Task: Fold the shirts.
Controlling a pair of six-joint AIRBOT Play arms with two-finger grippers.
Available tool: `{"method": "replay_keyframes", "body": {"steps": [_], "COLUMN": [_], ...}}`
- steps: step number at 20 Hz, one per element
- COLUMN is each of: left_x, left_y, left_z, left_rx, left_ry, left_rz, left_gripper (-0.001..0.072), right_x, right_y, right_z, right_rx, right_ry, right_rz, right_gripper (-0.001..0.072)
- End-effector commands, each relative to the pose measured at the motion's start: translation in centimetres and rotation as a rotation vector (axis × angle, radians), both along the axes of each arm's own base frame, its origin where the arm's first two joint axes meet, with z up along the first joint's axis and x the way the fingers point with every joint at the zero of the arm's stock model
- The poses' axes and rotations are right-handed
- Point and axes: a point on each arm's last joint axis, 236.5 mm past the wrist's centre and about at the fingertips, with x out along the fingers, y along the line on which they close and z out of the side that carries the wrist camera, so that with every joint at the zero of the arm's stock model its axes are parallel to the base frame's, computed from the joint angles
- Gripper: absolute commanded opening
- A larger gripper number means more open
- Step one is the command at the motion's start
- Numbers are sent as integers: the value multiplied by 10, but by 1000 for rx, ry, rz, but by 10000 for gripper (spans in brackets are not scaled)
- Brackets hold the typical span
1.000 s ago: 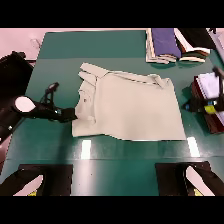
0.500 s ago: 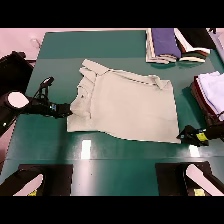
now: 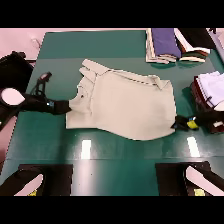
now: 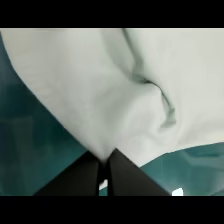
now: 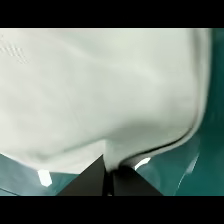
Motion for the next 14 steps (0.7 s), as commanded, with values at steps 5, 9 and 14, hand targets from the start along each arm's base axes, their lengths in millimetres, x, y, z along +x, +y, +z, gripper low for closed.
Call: {"method": "replay_keyframes", "body": {"steps": [5,9,14], "left_x": [5,-56,-124], "left_y": [12,20,29], "left_z": [270,425,511], "left_rx": [23,-10,-48], "left_ry": [-626,-1012,-1273], "left_rz": [-12,10,33], "left_gripper": [27,27,26], "right_x": [67,20,-25], "right_y": [10,0,-23], "right_z": [292,442,515], "right_rx": [-202,-345,-533], "right_ry": [-832,-1201,-1305], "right_rz": [45,-33,-144], "right_gripper": [15,15,15]}}
